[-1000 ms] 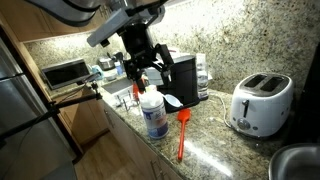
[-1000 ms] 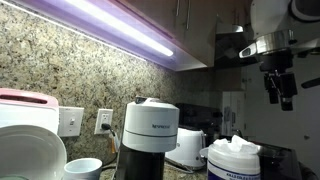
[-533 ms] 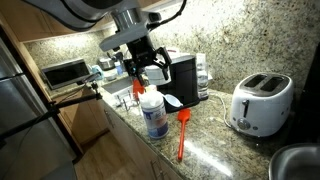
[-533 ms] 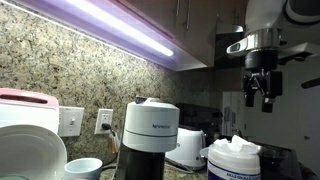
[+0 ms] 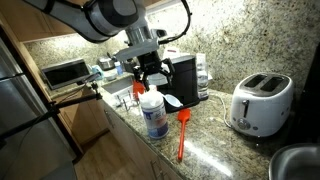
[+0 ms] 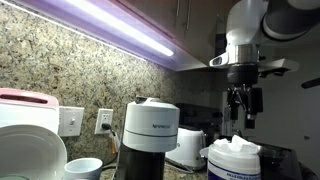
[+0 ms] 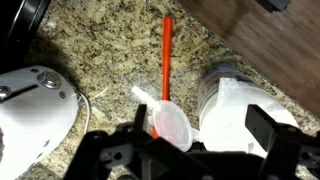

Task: Pick up the paper towel and wipe the door handle of the cabinet. Pick up the orange spoon and move it to the right.

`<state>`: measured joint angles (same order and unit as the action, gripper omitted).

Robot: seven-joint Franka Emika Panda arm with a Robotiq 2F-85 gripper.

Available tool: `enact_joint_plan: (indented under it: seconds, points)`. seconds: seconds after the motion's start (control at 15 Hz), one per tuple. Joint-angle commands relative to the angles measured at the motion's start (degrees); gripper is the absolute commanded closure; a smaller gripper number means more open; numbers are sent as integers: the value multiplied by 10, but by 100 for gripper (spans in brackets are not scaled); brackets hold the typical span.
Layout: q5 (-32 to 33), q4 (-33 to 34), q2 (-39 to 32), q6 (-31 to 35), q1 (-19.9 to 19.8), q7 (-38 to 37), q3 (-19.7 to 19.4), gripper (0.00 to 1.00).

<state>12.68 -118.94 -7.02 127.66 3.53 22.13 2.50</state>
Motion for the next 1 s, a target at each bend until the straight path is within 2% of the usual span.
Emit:
enact_joint_plan:
  seconds: [0.0,0.2,0.6,0.73,0.8,0.93]
  points:
    - [10,58,-44,-59,9,-23,11,0]
    - [4,92,-53,-130,20,-48,20,0]
    - [-14,152,-69,-224,25,-66,31,0]
    - [-22,154,-78,-218,21,-58,32,0]
    - [-23,147,-80,-190,19,-59,32,0]
    - [1,143,-95,-168,25,-83,29,0]
